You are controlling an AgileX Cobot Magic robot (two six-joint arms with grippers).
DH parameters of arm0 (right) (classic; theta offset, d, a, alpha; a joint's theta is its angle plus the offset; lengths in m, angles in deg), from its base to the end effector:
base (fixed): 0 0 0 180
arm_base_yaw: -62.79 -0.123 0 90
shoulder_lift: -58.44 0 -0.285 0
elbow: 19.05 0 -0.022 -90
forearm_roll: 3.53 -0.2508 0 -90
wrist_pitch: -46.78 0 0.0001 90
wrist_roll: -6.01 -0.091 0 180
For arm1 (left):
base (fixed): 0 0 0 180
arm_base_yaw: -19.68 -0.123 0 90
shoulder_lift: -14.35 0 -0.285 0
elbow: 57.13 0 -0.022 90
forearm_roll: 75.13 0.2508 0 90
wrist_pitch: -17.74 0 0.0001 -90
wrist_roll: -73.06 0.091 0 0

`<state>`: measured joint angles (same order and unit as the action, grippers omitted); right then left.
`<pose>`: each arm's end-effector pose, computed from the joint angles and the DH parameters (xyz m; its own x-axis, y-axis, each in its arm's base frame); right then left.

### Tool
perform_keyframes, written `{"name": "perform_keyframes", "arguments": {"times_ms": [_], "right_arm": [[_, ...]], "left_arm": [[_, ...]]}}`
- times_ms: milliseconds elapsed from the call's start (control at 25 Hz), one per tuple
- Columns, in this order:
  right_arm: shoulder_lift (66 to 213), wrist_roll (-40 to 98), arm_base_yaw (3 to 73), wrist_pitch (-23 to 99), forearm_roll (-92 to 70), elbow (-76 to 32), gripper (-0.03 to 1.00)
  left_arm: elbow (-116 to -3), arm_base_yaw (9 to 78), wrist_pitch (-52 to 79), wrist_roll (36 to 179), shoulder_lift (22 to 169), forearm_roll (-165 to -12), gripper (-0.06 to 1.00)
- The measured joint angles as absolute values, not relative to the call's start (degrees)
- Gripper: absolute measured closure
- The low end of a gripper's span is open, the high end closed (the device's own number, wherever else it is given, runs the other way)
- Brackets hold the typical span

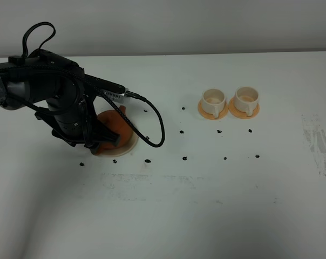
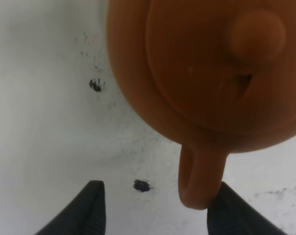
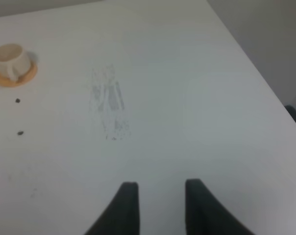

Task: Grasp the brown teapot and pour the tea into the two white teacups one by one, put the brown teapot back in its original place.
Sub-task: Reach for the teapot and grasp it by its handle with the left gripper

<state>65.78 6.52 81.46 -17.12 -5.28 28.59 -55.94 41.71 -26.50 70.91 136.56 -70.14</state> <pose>-0.0089 0.0057 0.2773 -0.4561 0.1589 -0.8757 0.2993 0.9540 0.0172 0.3663 -0.1423 0.1557 -0.8958 0.3893 -0.2144 0.3847 0.9208 0.0646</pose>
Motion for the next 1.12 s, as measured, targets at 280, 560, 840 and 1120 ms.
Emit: {"name": "perform_keyframes", "arguments": {"times_ms": [280, 560, 840, 1120], "right_arm": [[65.8, 6.5, 81.5, -17.1, -5.3, 28.6, 0.74], [65.8, 6.5, 81.5, -17.1, -5.3, 28.6, 0.74], [65.8, 6.5, 81.5, -17.1, -5.3, 28.6, 0.74], [65.8, 6.5, 81.5, -17.1, -5.3, 28.6, 0.74]], "left_arm": [[-55.9, 41.7, -26.5, 77.8, 136.6, -70.4, 0.50], [-55.9, 41.7, -26.5, 74.7, 135.9, -76.3, 0.50], [-55.9, 41.7, -23.2, 73.5, 135.9, -76.5, 0.50], [-55.9, 41.7, -21.6, 74.1, 135.9, -76.5, 0.50]]}}
